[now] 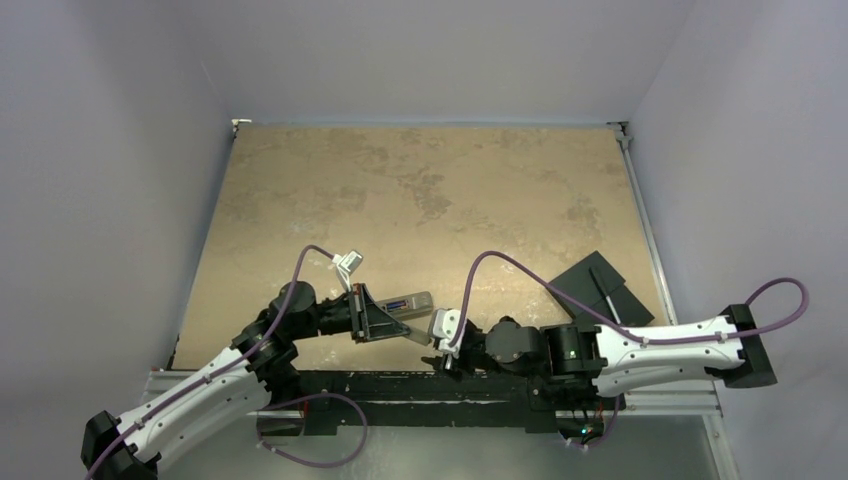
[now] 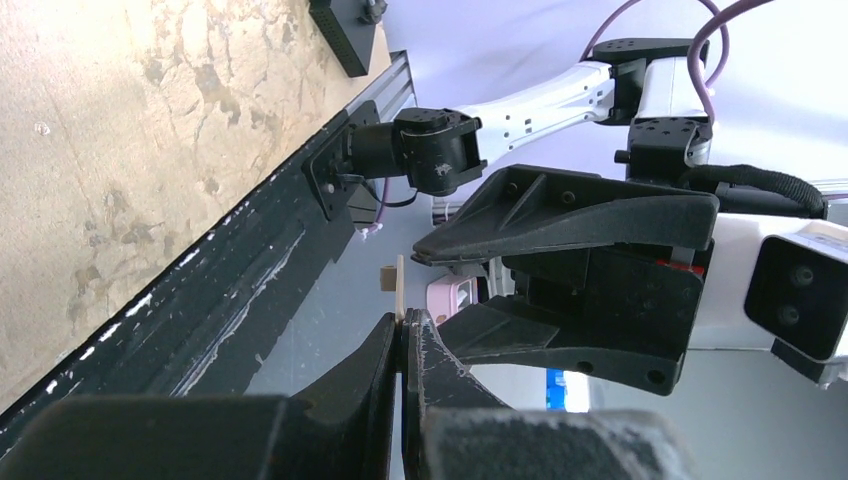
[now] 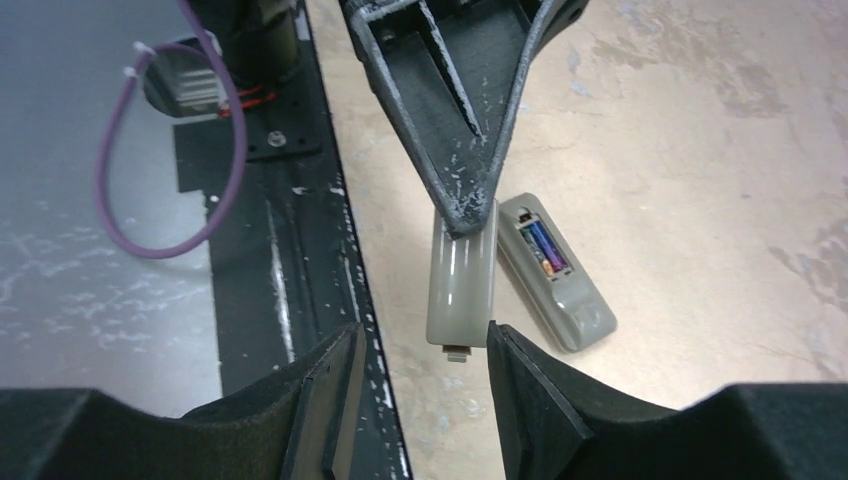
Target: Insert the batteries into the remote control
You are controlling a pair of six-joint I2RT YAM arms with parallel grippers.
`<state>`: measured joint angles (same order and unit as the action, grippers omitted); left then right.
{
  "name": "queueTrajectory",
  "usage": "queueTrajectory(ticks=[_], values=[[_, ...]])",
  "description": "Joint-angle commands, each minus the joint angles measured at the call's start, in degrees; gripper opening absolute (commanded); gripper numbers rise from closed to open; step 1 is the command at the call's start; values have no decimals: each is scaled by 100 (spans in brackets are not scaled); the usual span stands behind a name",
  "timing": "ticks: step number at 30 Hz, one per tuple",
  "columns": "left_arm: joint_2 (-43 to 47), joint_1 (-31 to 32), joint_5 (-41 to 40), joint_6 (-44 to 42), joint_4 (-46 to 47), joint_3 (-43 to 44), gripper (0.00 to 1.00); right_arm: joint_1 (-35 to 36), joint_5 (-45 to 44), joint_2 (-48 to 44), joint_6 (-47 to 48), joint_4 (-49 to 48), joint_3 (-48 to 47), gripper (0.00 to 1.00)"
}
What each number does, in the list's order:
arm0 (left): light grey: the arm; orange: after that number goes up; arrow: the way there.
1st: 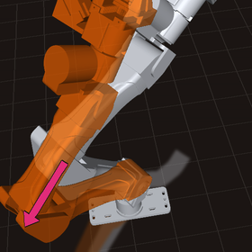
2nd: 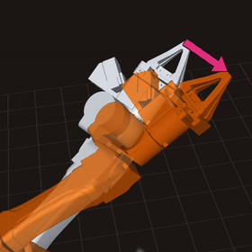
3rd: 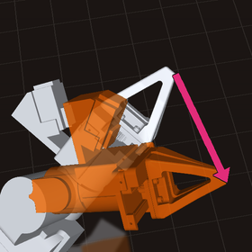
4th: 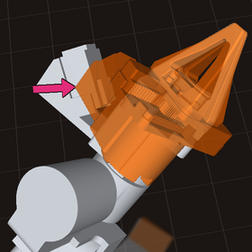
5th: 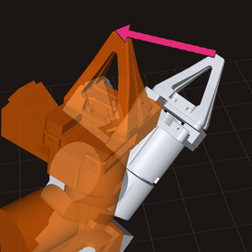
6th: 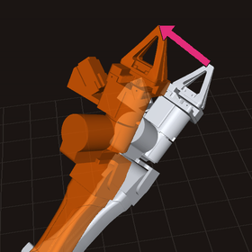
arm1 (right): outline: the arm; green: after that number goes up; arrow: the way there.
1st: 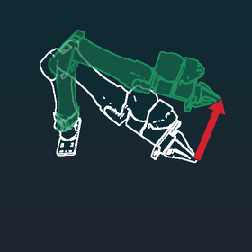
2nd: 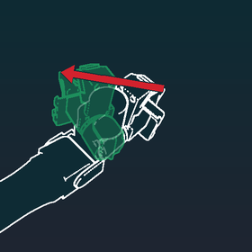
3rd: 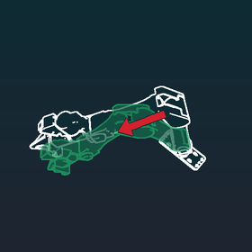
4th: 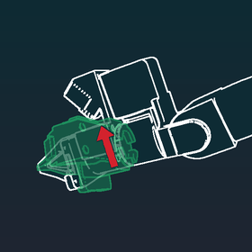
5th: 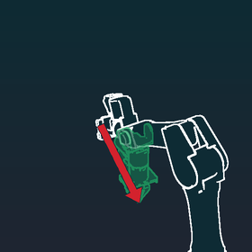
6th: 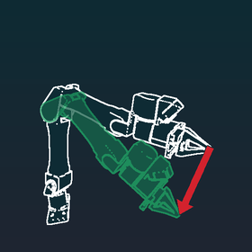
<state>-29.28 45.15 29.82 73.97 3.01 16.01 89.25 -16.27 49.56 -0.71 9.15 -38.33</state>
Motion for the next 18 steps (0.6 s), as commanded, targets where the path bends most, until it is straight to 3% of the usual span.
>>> queueTrajectory(ticks=[1,18], values=[[34,18,102,63,262,-28,0,139,-784,102,391,-83,-299,56],[45,26,361,-72,416,-72,0,168,-842,360,414,-191,-420,50]])
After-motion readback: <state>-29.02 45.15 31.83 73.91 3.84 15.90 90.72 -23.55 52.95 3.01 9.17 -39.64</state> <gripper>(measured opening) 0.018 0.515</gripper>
